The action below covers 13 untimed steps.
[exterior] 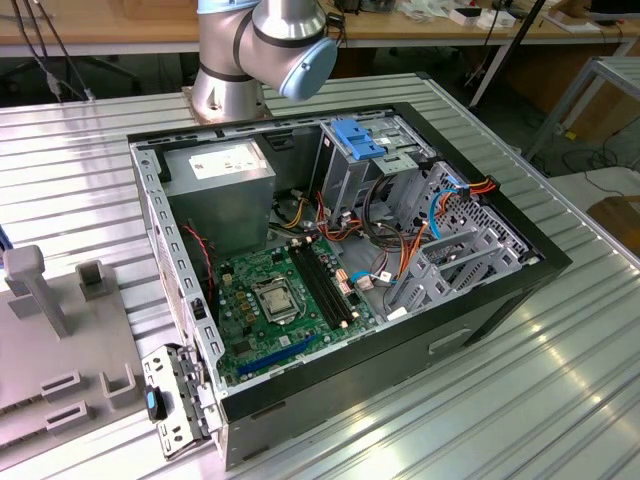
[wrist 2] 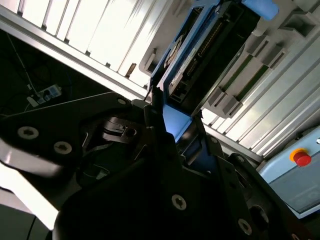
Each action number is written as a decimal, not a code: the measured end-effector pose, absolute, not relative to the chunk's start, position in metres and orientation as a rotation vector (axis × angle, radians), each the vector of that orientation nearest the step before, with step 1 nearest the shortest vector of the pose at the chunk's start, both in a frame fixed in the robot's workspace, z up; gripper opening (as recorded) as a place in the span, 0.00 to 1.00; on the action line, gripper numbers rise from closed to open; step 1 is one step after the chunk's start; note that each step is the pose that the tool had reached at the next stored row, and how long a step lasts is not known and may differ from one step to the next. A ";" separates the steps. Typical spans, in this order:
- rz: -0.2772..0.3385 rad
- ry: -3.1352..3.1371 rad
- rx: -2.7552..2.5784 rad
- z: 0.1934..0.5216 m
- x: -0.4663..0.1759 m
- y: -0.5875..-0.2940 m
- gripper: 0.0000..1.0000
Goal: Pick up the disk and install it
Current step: 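Pick up the disk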
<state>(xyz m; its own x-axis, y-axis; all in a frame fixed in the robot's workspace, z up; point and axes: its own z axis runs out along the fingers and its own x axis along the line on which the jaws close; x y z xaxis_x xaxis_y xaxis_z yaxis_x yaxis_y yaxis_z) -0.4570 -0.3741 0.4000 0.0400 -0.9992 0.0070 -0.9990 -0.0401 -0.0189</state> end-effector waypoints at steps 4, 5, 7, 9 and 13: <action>-0.028 2.170 -2.259 0.406 -0.457 -0.374 0.37; -0.028 2.170 -2.259 0.410 -0.457 -0.374 0.37; -0.028 2.170 -2.259 0.416 -0.457 -0.374 0.37; -0.028 2.170 -2.259 0.427 -0.457 -0.374 0.37; -0.028 2.170 -2.259 0.443 -0.456 -0.374 0.37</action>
